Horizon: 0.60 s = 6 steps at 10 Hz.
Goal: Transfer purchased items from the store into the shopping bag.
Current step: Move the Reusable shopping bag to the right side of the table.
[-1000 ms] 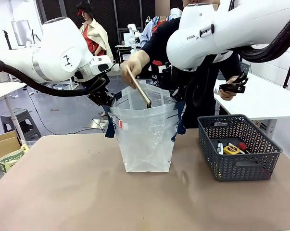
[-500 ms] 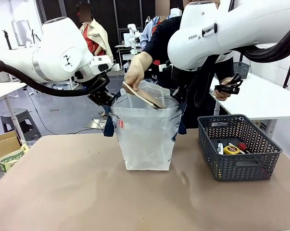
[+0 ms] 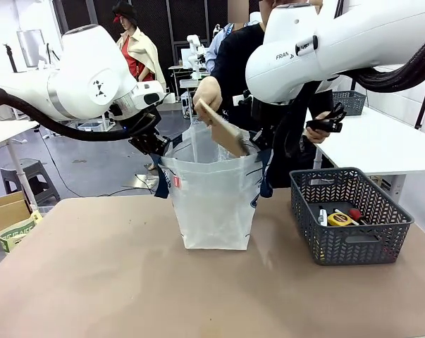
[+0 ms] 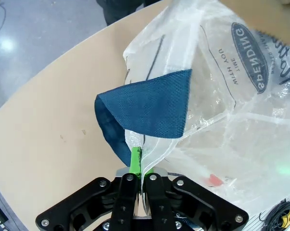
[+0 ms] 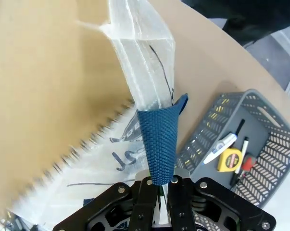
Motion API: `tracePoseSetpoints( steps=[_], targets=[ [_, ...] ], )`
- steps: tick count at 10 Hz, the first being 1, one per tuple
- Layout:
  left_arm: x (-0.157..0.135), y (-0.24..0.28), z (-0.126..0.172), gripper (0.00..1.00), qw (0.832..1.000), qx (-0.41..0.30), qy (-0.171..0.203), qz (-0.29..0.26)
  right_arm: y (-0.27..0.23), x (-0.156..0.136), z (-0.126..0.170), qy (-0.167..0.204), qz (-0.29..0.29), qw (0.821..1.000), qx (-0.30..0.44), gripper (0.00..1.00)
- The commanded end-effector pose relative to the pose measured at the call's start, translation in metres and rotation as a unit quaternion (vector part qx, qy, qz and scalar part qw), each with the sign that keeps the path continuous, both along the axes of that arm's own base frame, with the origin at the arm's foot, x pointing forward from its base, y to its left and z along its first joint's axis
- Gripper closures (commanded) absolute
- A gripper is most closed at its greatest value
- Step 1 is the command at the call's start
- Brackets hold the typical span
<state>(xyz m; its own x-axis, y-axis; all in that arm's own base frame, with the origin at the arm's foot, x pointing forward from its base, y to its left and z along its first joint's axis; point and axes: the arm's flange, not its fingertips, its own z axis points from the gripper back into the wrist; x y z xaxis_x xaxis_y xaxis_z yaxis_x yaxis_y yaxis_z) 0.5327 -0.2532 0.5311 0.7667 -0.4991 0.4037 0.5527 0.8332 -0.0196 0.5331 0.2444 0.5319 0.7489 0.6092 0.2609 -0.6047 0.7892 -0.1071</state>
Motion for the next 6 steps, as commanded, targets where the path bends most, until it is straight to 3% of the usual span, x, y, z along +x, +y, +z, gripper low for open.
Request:
tracePoseSetpoints(
  steps=[1,6],
  targets=[
    [0.0001,0.0024,-0.0005,1.0,1.0,0.004,-0.001,0.004,-0.0004,0.0011,0.0001,-0.001,0.0,1.0,-0.001,1.0],
    [0.0001,0.0024,-0.0005,1.0,1.0,0.004,-0.001,0.004,-0.0004,0.0011,0.0001,-0.001,0.0,1.0,-0.001,1.0]
  ],
)
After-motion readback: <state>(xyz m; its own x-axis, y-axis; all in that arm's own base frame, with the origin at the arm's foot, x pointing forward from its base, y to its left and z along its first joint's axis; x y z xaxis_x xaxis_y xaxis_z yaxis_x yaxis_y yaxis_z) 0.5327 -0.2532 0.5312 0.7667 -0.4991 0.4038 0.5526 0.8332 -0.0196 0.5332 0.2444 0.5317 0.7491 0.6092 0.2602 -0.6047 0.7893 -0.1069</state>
